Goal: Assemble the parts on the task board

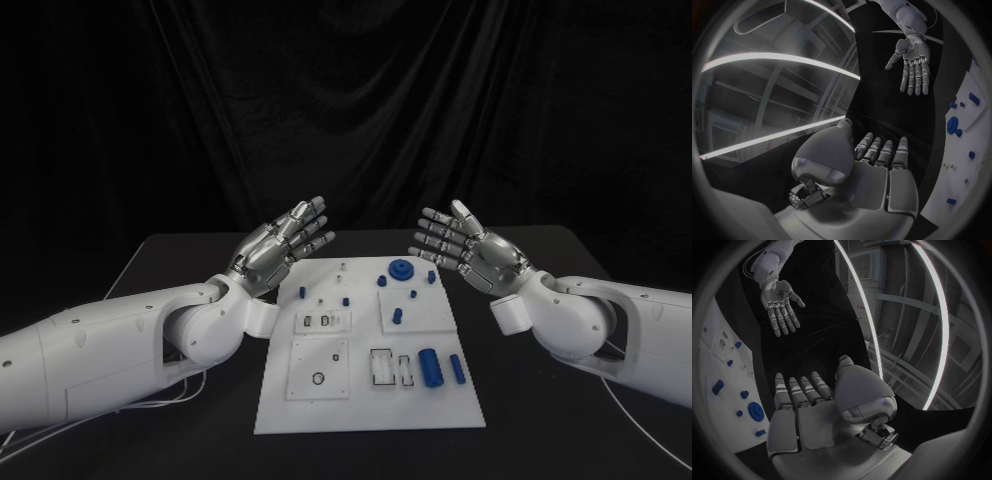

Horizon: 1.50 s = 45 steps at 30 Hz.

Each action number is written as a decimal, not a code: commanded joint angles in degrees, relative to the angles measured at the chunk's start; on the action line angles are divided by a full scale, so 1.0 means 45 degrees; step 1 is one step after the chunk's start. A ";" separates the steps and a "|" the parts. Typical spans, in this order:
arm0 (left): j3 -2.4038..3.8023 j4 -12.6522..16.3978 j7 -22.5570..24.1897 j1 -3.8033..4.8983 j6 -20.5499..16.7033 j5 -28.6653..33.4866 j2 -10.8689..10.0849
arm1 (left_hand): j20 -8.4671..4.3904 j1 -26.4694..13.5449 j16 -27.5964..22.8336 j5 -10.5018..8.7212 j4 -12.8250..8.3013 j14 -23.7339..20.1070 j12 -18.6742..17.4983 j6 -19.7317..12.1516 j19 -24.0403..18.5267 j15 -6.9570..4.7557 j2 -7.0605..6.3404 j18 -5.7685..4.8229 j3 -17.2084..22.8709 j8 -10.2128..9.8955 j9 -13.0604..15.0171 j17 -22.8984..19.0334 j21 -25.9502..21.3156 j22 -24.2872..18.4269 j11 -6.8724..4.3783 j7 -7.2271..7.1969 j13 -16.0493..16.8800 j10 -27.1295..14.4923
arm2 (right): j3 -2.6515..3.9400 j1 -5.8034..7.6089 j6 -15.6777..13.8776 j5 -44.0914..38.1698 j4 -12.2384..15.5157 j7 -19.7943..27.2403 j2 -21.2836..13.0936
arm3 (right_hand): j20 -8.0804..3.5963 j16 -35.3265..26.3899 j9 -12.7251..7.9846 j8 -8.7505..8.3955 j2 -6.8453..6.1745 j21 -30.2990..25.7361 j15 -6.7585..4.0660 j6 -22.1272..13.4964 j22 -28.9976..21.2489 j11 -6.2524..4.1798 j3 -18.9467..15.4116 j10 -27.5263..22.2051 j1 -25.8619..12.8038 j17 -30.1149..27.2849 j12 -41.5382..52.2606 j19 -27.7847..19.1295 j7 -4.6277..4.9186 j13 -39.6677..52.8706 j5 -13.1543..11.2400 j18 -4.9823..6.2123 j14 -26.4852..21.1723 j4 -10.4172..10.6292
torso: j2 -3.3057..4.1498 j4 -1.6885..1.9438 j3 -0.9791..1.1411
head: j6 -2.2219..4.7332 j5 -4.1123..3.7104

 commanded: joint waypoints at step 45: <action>0.0427 0.2131 0.4005 0.0078 -0.0372 -0.1889 -0.2883 | 0.0343 0.0222 0.1417 0.2433 -0.2844 0.1876 0.3424 0.2737 0.2537 0.0213 -0.0916 0.0366 0.3856 0.1154 0.0364 0.0409 0.1606 0.0592 0.0957 -0.0034 0.0387 0.1299 | 0.0019 0.3580 -0.3950 -1.8112 0.0093 -0.6083 0.0529 | -0.1489 1.6537 0.0577 0.2958 -0.3710 1.6618 -0.1603 0.7268 1.3934 0.0162 0.8063 0.7333 0.3517 1.1171 0.7214 1.4142 0.0926 0.0776 0.0594 -0.0930 1.5070 -0.5115 | 0.2864 0.0684 -0.0125 | -0.0064 -0.0901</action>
